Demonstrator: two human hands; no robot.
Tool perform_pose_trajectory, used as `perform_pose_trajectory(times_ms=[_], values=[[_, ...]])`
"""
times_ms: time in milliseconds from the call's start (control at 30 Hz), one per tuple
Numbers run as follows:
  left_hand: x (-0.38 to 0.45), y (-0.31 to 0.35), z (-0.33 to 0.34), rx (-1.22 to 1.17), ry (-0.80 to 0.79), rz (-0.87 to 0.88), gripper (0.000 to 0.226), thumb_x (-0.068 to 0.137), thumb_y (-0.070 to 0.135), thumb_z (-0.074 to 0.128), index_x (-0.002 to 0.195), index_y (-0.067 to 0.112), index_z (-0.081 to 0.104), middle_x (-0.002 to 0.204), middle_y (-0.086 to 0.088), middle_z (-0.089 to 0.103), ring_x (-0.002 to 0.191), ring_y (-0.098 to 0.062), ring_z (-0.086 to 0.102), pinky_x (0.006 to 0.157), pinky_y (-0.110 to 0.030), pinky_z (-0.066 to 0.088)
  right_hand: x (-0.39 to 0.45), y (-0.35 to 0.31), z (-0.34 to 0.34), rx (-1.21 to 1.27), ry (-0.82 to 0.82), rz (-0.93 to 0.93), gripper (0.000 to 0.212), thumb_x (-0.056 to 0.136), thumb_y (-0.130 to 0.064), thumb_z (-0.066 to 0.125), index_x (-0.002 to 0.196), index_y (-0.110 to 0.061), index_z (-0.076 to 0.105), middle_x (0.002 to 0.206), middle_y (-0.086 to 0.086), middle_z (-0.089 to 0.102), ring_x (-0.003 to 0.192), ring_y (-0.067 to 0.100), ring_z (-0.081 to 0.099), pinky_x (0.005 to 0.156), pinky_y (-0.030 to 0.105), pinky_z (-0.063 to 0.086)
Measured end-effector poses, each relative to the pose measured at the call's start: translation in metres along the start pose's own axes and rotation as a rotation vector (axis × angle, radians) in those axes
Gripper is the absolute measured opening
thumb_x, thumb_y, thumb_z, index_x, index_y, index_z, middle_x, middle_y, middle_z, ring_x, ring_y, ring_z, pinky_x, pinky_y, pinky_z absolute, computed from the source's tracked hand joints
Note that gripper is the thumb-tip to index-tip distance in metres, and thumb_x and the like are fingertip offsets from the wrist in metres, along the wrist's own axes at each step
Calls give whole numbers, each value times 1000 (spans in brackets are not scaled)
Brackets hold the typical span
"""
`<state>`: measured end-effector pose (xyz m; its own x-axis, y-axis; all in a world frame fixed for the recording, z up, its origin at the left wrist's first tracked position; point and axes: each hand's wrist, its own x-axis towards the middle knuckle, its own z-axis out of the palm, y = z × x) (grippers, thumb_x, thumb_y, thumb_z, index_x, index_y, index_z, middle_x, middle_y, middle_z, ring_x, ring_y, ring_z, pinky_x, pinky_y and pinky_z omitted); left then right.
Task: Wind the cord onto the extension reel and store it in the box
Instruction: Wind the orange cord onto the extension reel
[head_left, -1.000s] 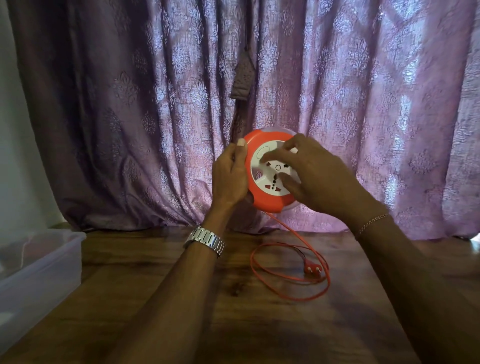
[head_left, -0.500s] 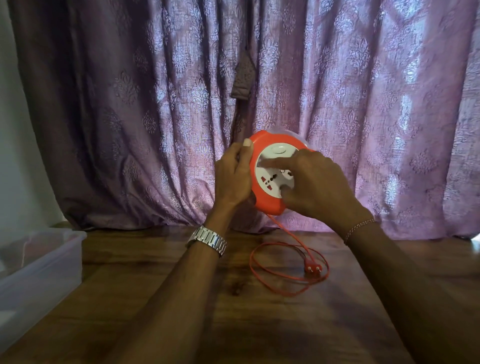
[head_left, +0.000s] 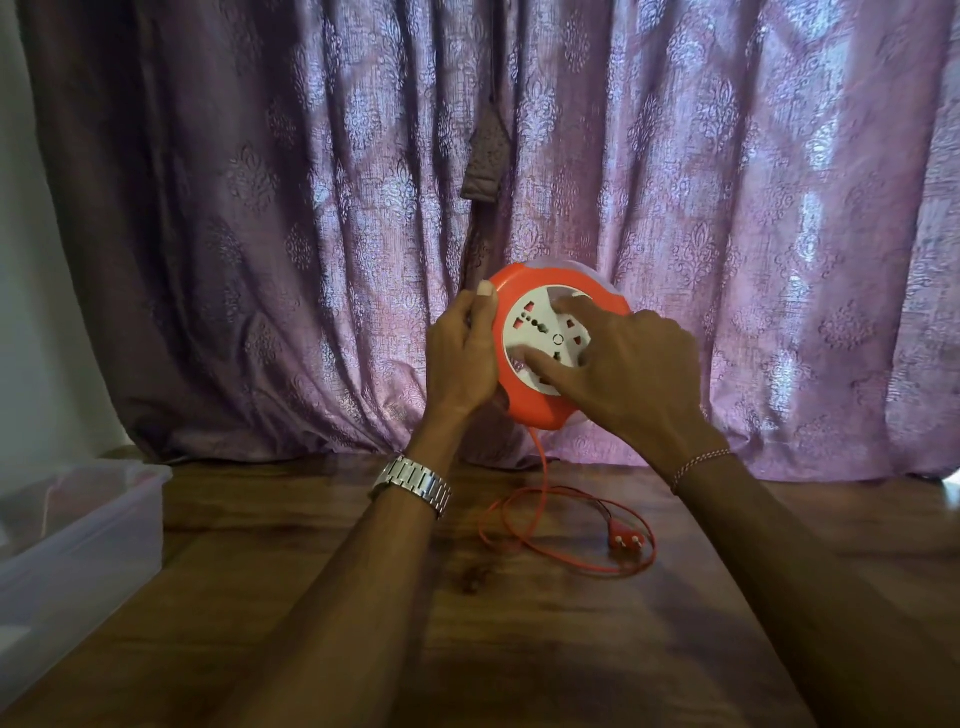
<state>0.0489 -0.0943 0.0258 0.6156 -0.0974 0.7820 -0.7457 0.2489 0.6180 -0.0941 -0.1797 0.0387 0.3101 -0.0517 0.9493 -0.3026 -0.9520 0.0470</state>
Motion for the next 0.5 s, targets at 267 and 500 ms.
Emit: perform_pose_trajectory(times_ms=[267, 500], values=[[1, 1, -2, 31, -8, 21, 58, 92, 69, 37, 77, 17, 58, 75, -6, 66, 79, -36, 66, 74, -54, 54, 3, 4, -1, -35, 70, -211, 34, 86, -58, 61, 102, -29, 69, 91, -3, 67, 91, 23, 51, 53, 29, 34], [3, -2, -5, 38, 27, 9, 44, 100, 54, 40, 71, 23, 53, 68, 3, 60, 68, -22, 59, 66, -42, 49, 9, 14, 3, 107, -329, -341, 63, 70, 0, 56, 116, -42, 64, 140, 11, 46, 115, 33, 39, 95, 43, 41]])
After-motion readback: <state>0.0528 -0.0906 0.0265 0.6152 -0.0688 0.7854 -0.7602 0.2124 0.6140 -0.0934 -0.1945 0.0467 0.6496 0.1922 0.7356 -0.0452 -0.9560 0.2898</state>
